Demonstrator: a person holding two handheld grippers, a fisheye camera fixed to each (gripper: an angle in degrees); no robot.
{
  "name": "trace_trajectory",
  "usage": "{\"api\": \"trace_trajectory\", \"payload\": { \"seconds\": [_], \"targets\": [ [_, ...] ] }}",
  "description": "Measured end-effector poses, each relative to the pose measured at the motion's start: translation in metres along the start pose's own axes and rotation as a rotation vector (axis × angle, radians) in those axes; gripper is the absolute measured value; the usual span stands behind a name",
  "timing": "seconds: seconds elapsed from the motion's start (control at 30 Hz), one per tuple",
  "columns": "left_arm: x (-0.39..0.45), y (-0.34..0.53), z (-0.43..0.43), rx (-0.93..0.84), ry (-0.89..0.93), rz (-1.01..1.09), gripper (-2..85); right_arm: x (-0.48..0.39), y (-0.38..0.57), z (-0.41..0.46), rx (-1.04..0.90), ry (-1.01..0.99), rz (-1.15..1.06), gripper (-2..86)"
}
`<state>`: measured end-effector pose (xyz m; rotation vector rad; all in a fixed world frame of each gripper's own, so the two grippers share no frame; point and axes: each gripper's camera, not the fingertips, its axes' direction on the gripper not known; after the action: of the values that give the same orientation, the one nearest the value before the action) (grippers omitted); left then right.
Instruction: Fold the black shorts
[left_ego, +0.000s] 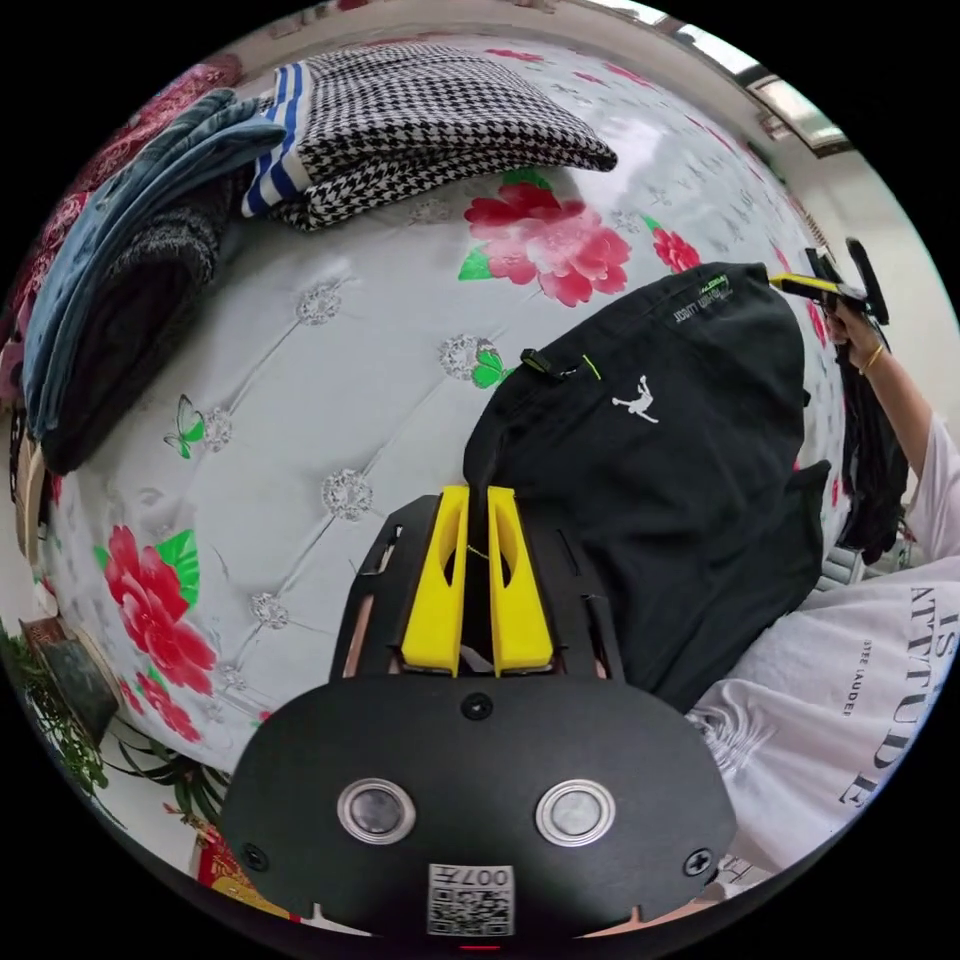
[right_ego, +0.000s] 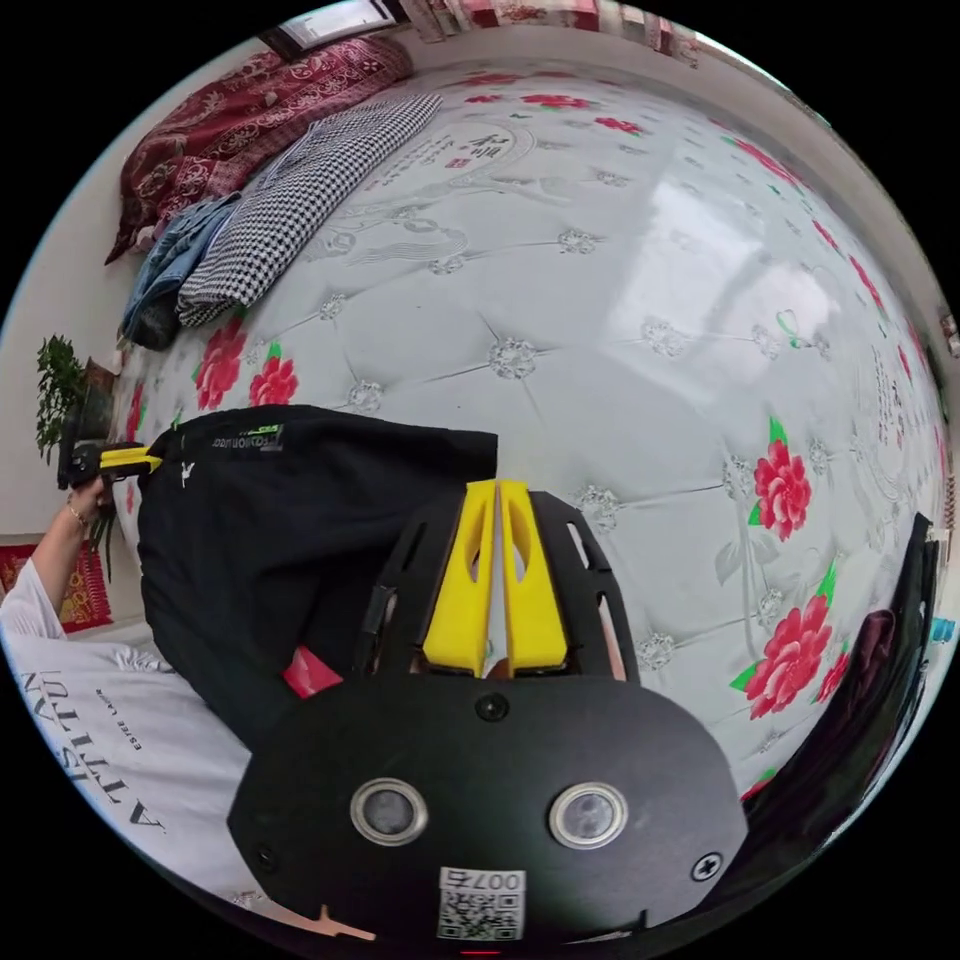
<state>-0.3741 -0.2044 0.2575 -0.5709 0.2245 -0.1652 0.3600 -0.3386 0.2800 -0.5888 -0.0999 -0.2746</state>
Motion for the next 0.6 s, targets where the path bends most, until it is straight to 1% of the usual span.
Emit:
{"api": "trace_trajectory", "payload": {
  "seconds": [0.13,0.2,0.27,0.4,0.5,0.6],
  "targets": [
    [0.004,0.005,-0.013,0.035,-0.001,0.028,1.4,-0.008,0.012,-0.039,0.118,-0.05,-0.016,0.8],
    [0.006,0.01,-0.021,0.051,-0.003,0.047,1.1,-0.014,0.014,-0.05,0.141,-0.01,-0.03,1.6],
    [0.005,0.015,-0.025,0.065,0.0,0.053,0.9,-0.02,0.01,-0.052,0.128,0.032,-0.051,3.8],
    [-0.001,0.023,-0.03,0.094,0.025,0.037,0.6,-0.026,-0.011,-0.033,0.084,0.049,-0.058,7.3],
    [-0.004,0.024,-0.03,0.091,0.029,0.04,0.4,-0.024,-0.025,0.0,-0.013,0.029,-0.041,7.3],
    [-0.008,0.024,-0.03,0.088,0.035,0.042,0.2,-0.034,-0.02,0.009,0.019,0.147,-0.06,5.4]
  ]
}}
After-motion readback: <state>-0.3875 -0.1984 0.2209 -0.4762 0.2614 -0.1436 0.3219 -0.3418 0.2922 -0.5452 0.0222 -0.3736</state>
